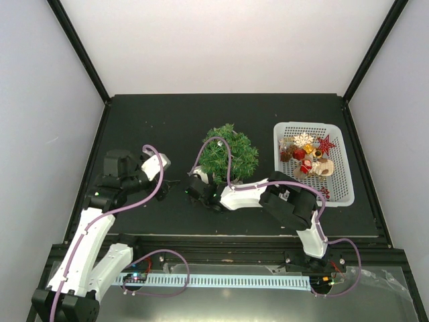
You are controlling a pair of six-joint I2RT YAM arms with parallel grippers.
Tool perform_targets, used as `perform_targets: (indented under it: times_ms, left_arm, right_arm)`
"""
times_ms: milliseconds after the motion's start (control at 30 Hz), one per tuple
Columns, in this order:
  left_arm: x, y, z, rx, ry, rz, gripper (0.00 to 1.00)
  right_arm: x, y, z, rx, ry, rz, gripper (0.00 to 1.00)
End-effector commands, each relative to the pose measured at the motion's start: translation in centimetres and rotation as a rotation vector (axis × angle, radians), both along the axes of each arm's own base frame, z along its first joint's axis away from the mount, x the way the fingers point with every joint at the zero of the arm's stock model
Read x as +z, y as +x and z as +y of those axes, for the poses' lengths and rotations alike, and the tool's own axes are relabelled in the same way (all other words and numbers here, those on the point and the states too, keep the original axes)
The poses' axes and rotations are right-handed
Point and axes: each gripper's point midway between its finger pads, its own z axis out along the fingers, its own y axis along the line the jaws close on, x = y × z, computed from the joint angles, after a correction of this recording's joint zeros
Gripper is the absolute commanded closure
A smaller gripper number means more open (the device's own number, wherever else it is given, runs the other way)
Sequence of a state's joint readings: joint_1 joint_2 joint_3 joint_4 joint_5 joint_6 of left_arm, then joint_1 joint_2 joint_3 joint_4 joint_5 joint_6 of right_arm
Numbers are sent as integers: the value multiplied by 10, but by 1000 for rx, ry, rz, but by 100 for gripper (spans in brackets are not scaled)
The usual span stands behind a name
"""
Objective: Decorate the small christmas tree
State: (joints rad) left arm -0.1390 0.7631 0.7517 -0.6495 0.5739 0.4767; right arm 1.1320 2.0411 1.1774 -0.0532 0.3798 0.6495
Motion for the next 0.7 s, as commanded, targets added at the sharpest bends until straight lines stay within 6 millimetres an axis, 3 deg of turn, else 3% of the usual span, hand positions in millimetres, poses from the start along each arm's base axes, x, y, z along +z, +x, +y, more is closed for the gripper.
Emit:
perform_targets:
  times_ms: [0, 100, 367, 667]
  left_arm:
    - [10, -2, 1, 0, -20, -29, 1]
    - [11, -2, 1, 0, -20, -33, 1]
    - [14, -4, 3, 11, -20, -45, 1]
    - [17, -5, 5, 19, -23, -49, 1]
  right_arm:
    - [-36, -22, -26, 30, -148, 109, 68]
    - [-37, -25, -28, 29, -173, 109, 61]
    - [-34, -29, -42, 7, -230, 106, 60]
    - [-35, -35, -44, 19, -225, 130, 75]
